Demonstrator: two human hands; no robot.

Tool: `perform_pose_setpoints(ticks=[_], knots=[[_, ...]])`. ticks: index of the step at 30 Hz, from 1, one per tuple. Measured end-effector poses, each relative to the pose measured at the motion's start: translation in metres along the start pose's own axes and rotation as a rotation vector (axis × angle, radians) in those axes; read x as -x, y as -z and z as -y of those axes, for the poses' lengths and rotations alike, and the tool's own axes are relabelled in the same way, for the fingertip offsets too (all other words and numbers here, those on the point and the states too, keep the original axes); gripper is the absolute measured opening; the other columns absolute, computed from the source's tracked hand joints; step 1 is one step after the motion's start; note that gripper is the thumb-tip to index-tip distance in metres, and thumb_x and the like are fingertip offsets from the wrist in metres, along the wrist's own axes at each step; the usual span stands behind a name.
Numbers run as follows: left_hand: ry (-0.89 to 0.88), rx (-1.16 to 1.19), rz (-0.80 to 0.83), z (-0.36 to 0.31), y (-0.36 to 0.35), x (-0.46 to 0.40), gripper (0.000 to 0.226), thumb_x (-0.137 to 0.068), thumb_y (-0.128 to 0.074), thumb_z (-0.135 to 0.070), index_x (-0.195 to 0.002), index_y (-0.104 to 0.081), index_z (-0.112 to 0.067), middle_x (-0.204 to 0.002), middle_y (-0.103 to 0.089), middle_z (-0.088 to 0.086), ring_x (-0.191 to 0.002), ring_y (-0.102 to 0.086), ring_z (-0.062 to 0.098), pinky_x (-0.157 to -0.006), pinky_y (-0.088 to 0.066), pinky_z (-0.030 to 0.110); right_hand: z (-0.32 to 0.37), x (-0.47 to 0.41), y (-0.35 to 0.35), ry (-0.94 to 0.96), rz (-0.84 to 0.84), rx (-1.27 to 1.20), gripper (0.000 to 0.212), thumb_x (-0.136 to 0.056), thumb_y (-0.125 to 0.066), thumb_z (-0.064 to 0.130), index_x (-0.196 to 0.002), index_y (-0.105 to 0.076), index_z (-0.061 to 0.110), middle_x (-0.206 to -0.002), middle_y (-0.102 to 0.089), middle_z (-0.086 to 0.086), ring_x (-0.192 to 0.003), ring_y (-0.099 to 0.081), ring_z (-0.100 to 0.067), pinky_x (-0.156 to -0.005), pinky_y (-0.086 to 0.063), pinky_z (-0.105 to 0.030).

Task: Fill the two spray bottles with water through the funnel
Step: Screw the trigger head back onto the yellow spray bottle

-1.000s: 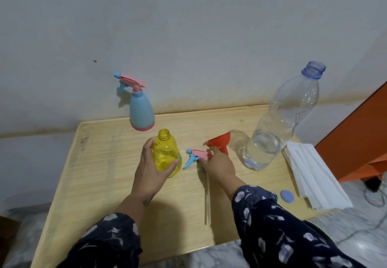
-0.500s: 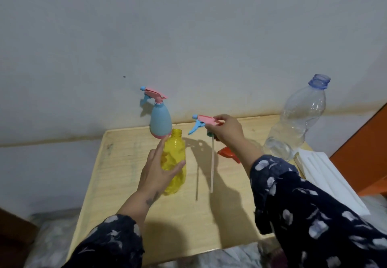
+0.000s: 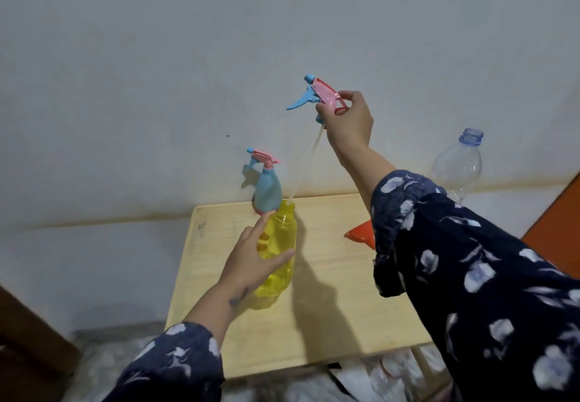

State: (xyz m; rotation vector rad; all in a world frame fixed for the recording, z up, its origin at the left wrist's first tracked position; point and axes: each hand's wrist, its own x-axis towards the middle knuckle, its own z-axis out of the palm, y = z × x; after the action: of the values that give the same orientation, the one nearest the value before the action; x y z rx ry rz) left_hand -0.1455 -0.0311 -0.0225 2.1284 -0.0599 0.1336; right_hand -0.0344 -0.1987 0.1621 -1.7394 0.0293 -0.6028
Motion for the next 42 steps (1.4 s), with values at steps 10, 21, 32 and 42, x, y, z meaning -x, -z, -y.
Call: perform_pose_setpoints(ticks=[10,21,32,42], knots=[[-0.026,0.039,-0.007,-0.02,0.018,0.014,0.085,-0.066,-0.073,-0.064,-0.136,-0.025,-0.065,-0.135,-0.044,-0.012,-0.114,-0.054,0.014,-0.091,-0.053,0.042,0.037,0.014,0.009,0.077,-0.084,-0.014,0.038,-0.082,-0.069,0.024,-0.115,-0.053,0.016,-0.081,-0.062,0.009,-0.078,-0.069,-0.014,-0.079,-0.056,-0.034],[-0.102,0.022,-0.046,-0.07,0.029,0.001,0.09,-0.057,-0.063,-0.076,-0.137,-0.024,-0.063,-0.137,-0.047,-0.012,-0.118,-0.052,0.014,-0.095,-0.05,0.041,0.035,0.047,0.011,0.083,0.011,-0.029,0.037,-0.081,-0.071,0.024,-0.113,-0.053,0.019,-0.074,-0.06,0.012,-0.067,-0.065,-0.001,-0.068,-0.051,-0.024],[-0.141,-0.001,-0.119,-0.121,0.032,-0.018,0.081,-0.073,-0.068,-0.063,-0.141,-0.027,-0.05,-0.132,-0.051,-0.006,-0.114,-0.052,0.017,-0.093,-0.051,0.044,0.042,0.063,0.037,-0.005,0.224,-0.119,0.037,-0.081,-0.073,0.021,-0.109,-0.049,0.025,-0.087,-0.065,-0.005,-0.089,-0.067,-0.023,-0.085,-0.055,-0.046],[-0.093,0.201,0.02,-0.136,-0.009,0.008,0.075,-0.077,-0.076,-0.049,-0.139,-0.034,-0.054,-0.104,-0.051,-0.024,-0.097,-0.051,-0.003,-0.069,-0.042,0.016,0.029,0.057,0.105,-0.259,0.596,-0.299,0.05,-0.083,-0.067,-0.002,-0.126,-0.047,0.014,-0.114,-0.063,-0.02,-0.098,-0.067,-0.028,-0.082,-0.057,-0.035]])
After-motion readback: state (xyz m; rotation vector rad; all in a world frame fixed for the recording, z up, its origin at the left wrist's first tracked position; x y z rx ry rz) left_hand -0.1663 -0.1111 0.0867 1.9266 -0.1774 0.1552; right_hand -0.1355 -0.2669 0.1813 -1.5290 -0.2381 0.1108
